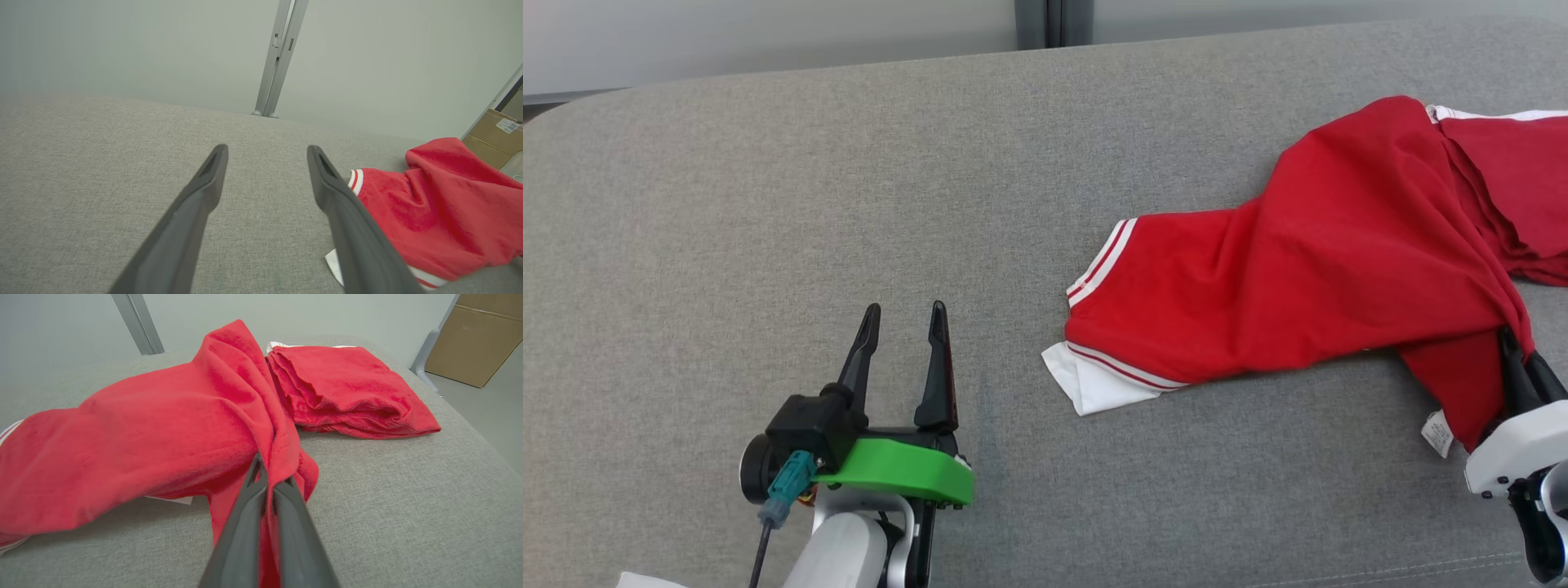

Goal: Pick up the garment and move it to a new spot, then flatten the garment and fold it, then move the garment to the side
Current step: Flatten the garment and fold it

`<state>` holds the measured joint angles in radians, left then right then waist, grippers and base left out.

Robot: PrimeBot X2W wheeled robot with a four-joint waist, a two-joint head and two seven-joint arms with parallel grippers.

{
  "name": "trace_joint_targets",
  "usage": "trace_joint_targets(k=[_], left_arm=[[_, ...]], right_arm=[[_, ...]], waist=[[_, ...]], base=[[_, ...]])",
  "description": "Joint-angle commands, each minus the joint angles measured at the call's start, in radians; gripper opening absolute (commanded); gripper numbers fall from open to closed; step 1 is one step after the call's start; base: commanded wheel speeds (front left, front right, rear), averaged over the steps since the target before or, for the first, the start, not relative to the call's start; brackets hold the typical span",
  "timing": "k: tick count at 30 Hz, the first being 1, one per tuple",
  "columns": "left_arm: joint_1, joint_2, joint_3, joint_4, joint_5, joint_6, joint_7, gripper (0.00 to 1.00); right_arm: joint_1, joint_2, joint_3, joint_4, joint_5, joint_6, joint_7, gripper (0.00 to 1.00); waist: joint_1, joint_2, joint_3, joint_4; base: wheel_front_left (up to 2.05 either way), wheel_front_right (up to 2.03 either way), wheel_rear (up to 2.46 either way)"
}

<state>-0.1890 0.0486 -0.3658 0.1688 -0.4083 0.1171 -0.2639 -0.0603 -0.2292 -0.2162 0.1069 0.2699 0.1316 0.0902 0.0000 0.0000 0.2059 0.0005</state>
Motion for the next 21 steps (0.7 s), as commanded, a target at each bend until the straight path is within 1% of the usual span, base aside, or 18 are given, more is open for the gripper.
trace_joint_targets(k=[1,3,6,9,14,16,18,21], left_arm=[[-0.009,0.004,0.005,0.002,-0.001,-0.001,0.000,1.00],[-0.001,0.004,0.011,0.005,-0.002,-0.001,0.000,1.00],[0.010,0.004,0.018,0.006,-0.007,-0.001,0.000,1.00],[0.024,0.004,0.018,0.010,-0.012,-0.001,0.000,1.00],[0.037,0.004,-0.003,0.024,-0.027,-0.005,0.000,1.00],[0.031,0.004,-0.027,0.051,-0.037,-0.017,0.000,1.00],[0.001,0.003,-0.061,0.091,-0.034,-0.038,0.006,1.00],[-0.064,0.003,-0.126,0.167,-0.044,-0.082,0.045,1.00]], right_arm=[[0.016,0.008,-0.010,-0.002,-0.004,-0.002,-0.007,0.47],[0.029,0.009,-0.033,-0.013,-0.007,-0.002,-0.018,1.00],[0.048,0.016,-0.053,-0.038,-0.015,-0.002,-0.031,1.00],[0.061,0.029,-0.065,-0.091,-0.033,-0.002,-0.059,1.00],[0.063,0.069,-0.039,-0.185,-0.061,-0.002,-0.092,1.00],[0.060,0.085,-0.020,-0.207,-0.072,-0.002,-0.104,1.00],[0.055,0.098,-0.001,-0.219,-0.086,-0.002,-0.114,1.00],[0.041,0.115,0.027,-0.228,-0.102,-0.002,-0.128,1.00]], waist=[[0.0000,0.0000,-0.005,0.000],[0.0000,0.0000,-0.016,-0.003],[0.0000,0.0000,-0.033,-0.004],[0.0000,0.0000,-0.061,-0.006],[0.0000,0.0000,-0.102,-0.010],[0.0000,0.0000,-0.112,-0.011],[0.0000,0.0000,-0.115,-0.013],[0.0000,0.0000,-0.108,-0.022]], base=[[0.00,0.00,0.00],[0.00,0.00,0.00],[0.00,0.00,0.00],[0.00,0.00,0.00],[0.00,0.00,0.00],[0.00,0.00,0.00],[0.00,0.00,0.00],[0.00,0.00,0.00]])
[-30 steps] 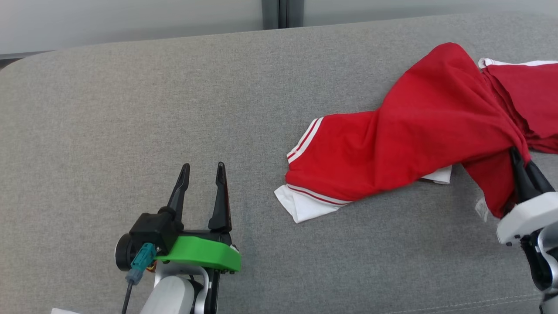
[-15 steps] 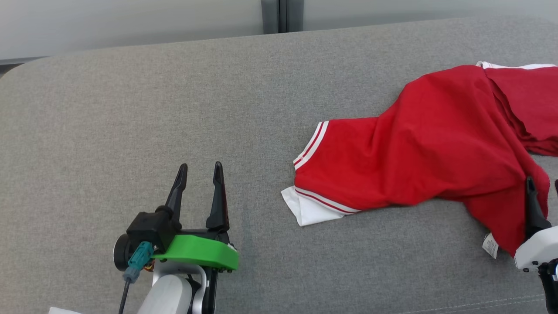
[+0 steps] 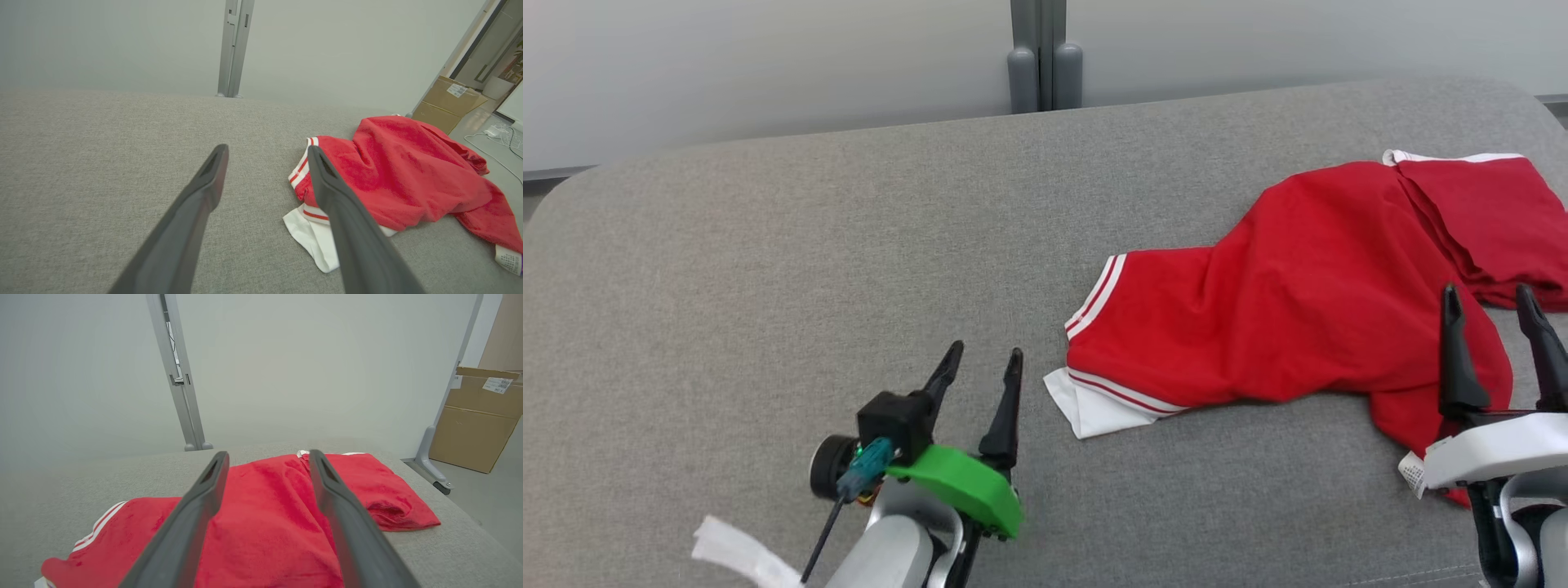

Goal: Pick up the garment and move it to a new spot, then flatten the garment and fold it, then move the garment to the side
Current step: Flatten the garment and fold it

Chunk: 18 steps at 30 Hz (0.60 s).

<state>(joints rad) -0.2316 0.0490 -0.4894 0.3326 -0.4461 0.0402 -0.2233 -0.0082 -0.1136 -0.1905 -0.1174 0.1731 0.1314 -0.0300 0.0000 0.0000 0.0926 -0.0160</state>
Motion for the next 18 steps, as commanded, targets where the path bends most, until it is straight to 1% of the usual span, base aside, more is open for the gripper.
trace_joint_targets(k=[1,3,6,9,14,18], left_arm=[[-0.045,0.003,-0.022,0.028,-0.005,-0.016,0.016,1.00],[-0.109,0.004,-0.061,0.086,-0.004,-0.034,0.041,1.00],[-0.199,0.004,-0.118,0.177,-0.042,-0.050,0.080,1.00],[-0.290,0.004,-0.175,0.275,-0.073,-0.057,0.121,1.00],[-0.412,0.004,-0.238,0.373,-0.132,-0.059,0.159,1.00],[-0.502,0.004,-0.290,0.457,-0.164,-0.061,0.215,1.00]], right_arm=[[-0.016,0.002,0.007,-0.005,-0.007,-0.002,-0.011,1.00],[-0.030,0.007,0.025,-0.008,-0.012,-0.002,-0.018,1.00],[-0.052,0.012,0.054,-0.005,-0.018,-0.002,-0.026,1.00],[-0.078,0.008,0.078,-0.002,-0.017,-0.002,-0.033,1.00],[-0.114,0.003,0.097,0.008,-0.012,-0.002,-0.049,1.00],[-0.143,0.006,0.118,0.019,-0.003,-0.002,-0.064,1.00]], waist=[[0.0000,0.0000,0.009,-0.009],[0.0000,0.0000,0.022,-0.023],[0.0000,0.0000,0.045,-0.052],[0.0000,0.0000,0.073,-0.085],[0.0000,0.0000,0.118,-0.135],[0.0000,0.0000,0.151,-0.180]], base=[[0.00,0.00,0.00],[0.00,0.00,0.00],[0.00,0.00,0.00],[0.00,0.00,0.00],[0.00,0.00,0.00],[0.00,0.00,0.00]])
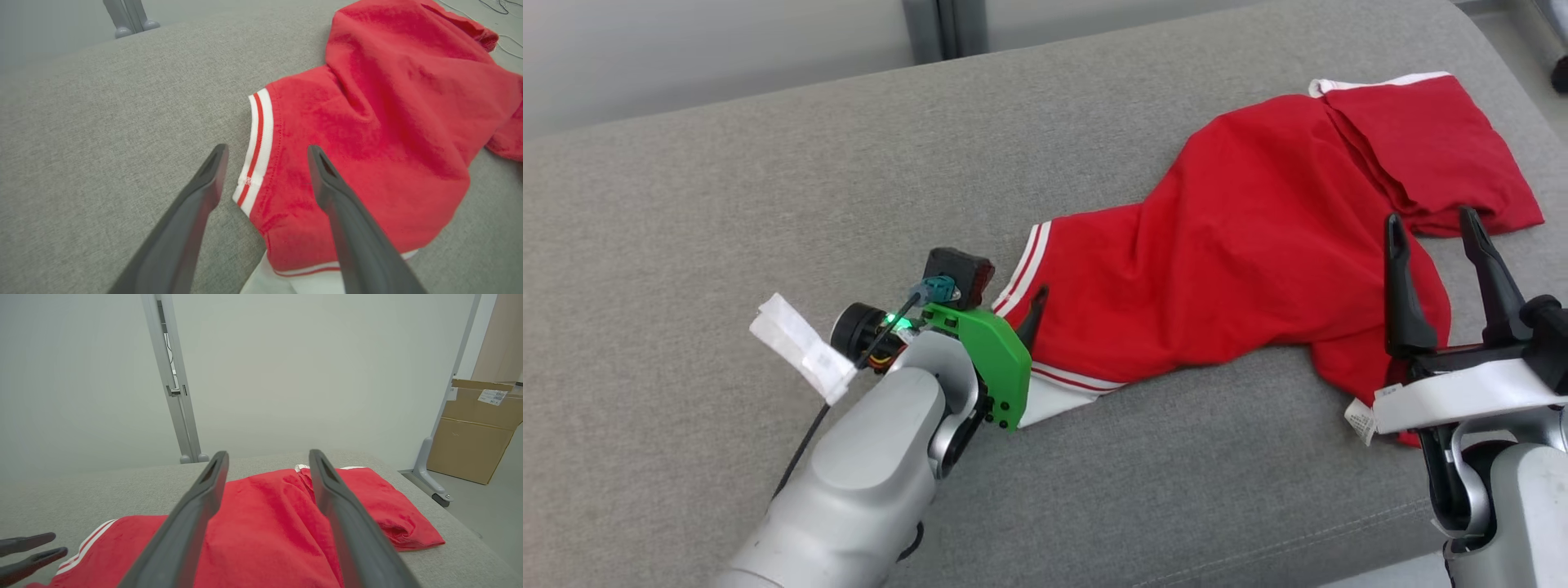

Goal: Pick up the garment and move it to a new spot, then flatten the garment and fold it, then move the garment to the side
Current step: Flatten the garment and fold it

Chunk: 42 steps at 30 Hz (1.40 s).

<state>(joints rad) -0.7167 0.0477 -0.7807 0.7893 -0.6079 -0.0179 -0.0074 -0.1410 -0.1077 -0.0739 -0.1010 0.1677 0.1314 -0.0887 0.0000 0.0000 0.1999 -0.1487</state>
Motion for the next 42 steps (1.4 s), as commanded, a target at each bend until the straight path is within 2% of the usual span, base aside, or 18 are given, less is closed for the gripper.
trace_joint_targets(k=[1,7,12,13,14,15,19,26,36,42], left_arm=[[-0.037,0.005,-0.011,0.021,-0.015,-0.005,0.015,1.00],[-0.128,0.006,-0.054,0.128,-0.056,0.010,0.067,1.00],[-0.162,0.005,-0.087,0.170,-0.103,-0.026,0.092,1.00],[-0.165,0.005,-0.095,0.168,-0.113,-0.033,0.093,0.67],[-0.166,0.006,-0.103,0.166,-0.120,-0.035,0.092,0.40],[-0.165,0.006,-0.115,0.162,-0.129,-0.040,0.090,0.00],[-0.174,0.006,-0.143,0.149,-0.163,-0.044,0.061,0.00],[-0.251,0.010,-0.090,0.207,-0.216,0.005,-0.050,0.00],[-0.358,0.126,0.021,0.351,-0.283,0.011,-0.130,0.00],[-0.368,0.165,0.053,0.403,-0.306,0.013,-0.158,0.00]], right_arm=[[-0.017,0.001,0.002,0.005,0.004,-0.002,-0.011,1.00],[-0.045,0.009,0.017,0.022,0.005,-0.002,-0.038,1.00],[-0.059,0.016,0.023,0.039,0.013,-0.002,-0.058,1.00],[-0.058,0.016,0.018,0.042,0.013,-0.002,-0.063,1.00],[-0.058,0.017,0.015,0.044,0.012,-0.002,-0.066,1.00],[-0.056,0.018,0.011,0.047,0.010,-0.002,-0.070,1.00],[-0.058,0.022,0.000,0.053,0.007,-0.002,-0.082,1.00],[-0.061,0.029,-0.020,0.050,0.000,-0.002,-0.092,1.00],[-0.069,0.033,-0.053,0.044,-0.013,-0.002,-0.103,1.00],[-0.073,0.034,-0.062,0.046,-0.022,-0.002,-0.100,1.00]], waist=[[0.0000,0.0000,0.052,-0.058],[0.0000,0.0000,0.091,-0.103],[0.0000,0.0000,0.105,-0.123],[0.0000,0.0000,0.105,-0.123],[0.0000,0.0000,0.105,-0.123],[0.0000,0.0000,0.105,-0.121],[0.0000,0.0000,0.101,-0.113],[0.0000,0.0000,0.106,-0.078],[0.0000,0.0000,0.117,-0.027],[0.0000,0.0000,0.117,-0.003]], base=[[0.00,0.00,0.00],[0.00,0.00,0.00],[0.00,0.00,0.00],[0.00,0.00,0.00],[0.00,0.00,0.00],[0.00,0.00,0.00],[0.00,0.00,0.00],[0.00,0.00,0.00],[0.00,0.00,0.00],[0.00,0.00,0.00]])
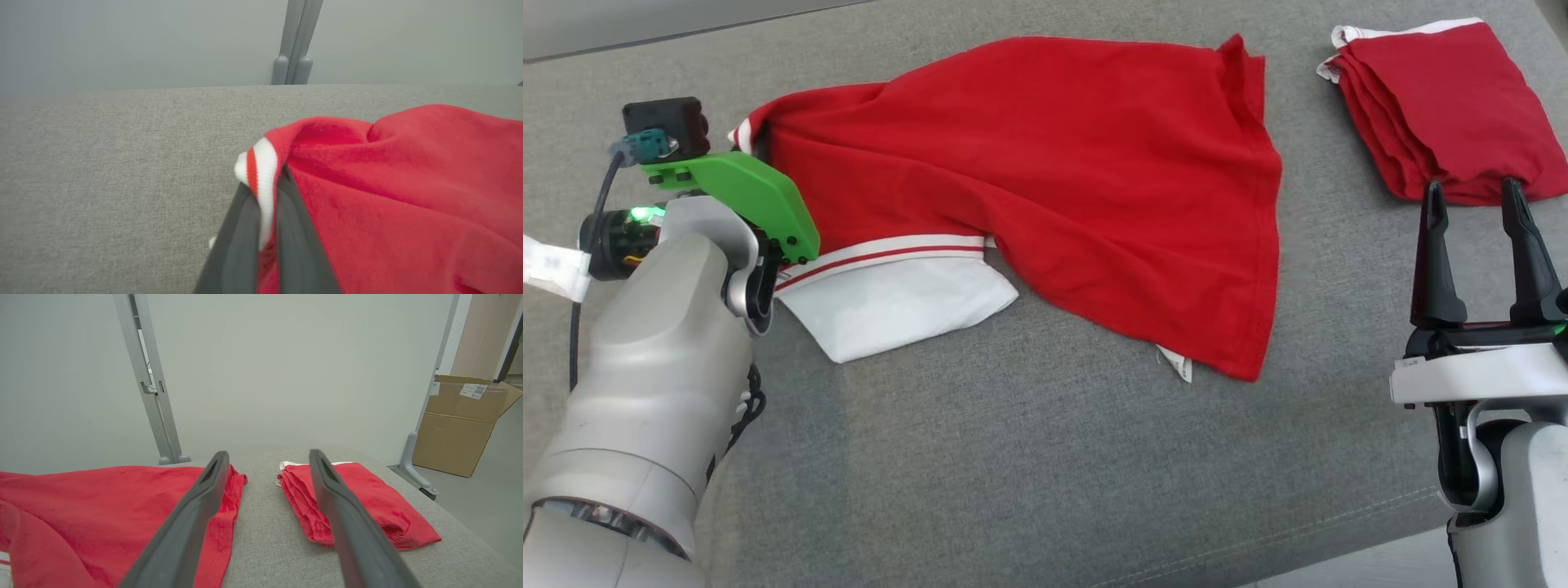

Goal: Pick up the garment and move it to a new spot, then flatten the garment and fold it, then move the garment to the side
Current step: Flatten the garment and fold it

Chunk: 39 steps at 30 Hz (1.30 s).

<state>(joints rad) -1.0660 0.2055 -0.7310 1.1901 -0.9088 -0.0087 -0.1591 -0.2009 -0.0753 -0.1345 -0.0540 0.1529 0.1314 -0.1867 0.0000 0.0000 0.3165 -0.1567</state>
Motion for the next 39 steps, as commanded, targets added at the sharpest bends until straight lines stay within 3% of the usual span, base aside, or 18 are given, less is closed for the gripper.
trace_joint_targets(k=[1,8,15,19,20,21,22,32,39], left_arm=[[-0.018,0.011,0.005,0.009,-0.006,0.008,-0.010,0.00],[0.000,0.026,0.005,0.045,-0.004,0.031,-0.025,0.00],[0.015,0.019,-0.003,0.067,0.004,0.084,-0.014,0.00],[0.023,0.011,-0.008,0.072,0.003,0.086,-0.014,0.00],[0.025,0.009,-0.008,0.072,0.003,0.082,-0.023,0.29],[0.029,0.008,-0.009,0.071,0.003,0.077,-0.032,0.48],[0.034,0.006,-0.009,0.068,0.003,0.069,-0.043,1.00],[0.098,0.023,0.015,-0.022,0.031,0.035,-0.107,1.00],[0.242,0.045,0.110,-0.270,0.119,0.081,-0.106,1.00]], right_arm=[[-0.014,0.002,-0.001,0.000,-0.008,-0.002,-0.002,1.00],[-0.011,0.003,-0.005,0.004,-0.019,-0.002,0.000,1.00],[-0.009,0.003,-0.003,0.016,-0.029,-0.002,0.003,1.00],[-0.011,0.001,-0.001,0.019,-0.031,-0.002,0.005,1.00],[-0.011,0.001,0.000,0.019,-0.032,-0.002,0.006,1.00],[-0.010,0.001,0.001,0.019,-0.033,-0.002,0.007,1.00],[-0.009,0.001,0.001,0.018,-0.033,-0.002,0.007,1.00],[0.018,0.003,0.006,0.019,-0.035,-0.002,0.010,1.00],[0.048,0.004,0.006,0.018,-0.040,-0.002,0.017,1.00]], waist=[[0.0000,0.0000,0.000,0.009],[0.0000,0.0000,-0.008,0.035],[0.0000,0.0000,-0.022,0.064],[0.0000,0.0000,-0.032,0.078],[0.0000,0.0000,-0.035,0.081],[0.0000,0.0000,-0.038,0.083],[0.0000,0.0000,-0.041,0.086],[0.0000,0.0000,-0.078,0.116],[0.0000,0.0000,-0.122,0.139]], base=[[0.00,0.00,0.00],[0.00,0.00,0.00],[0.00,0.00,0.00],[0.00,0.00,0.00],[0.00,0.00,0.00],[0.00,0.00,0.00],[0.00,0.00,0.00],[0.00,0.00,0.00],[0.00,0.00,0.00]])
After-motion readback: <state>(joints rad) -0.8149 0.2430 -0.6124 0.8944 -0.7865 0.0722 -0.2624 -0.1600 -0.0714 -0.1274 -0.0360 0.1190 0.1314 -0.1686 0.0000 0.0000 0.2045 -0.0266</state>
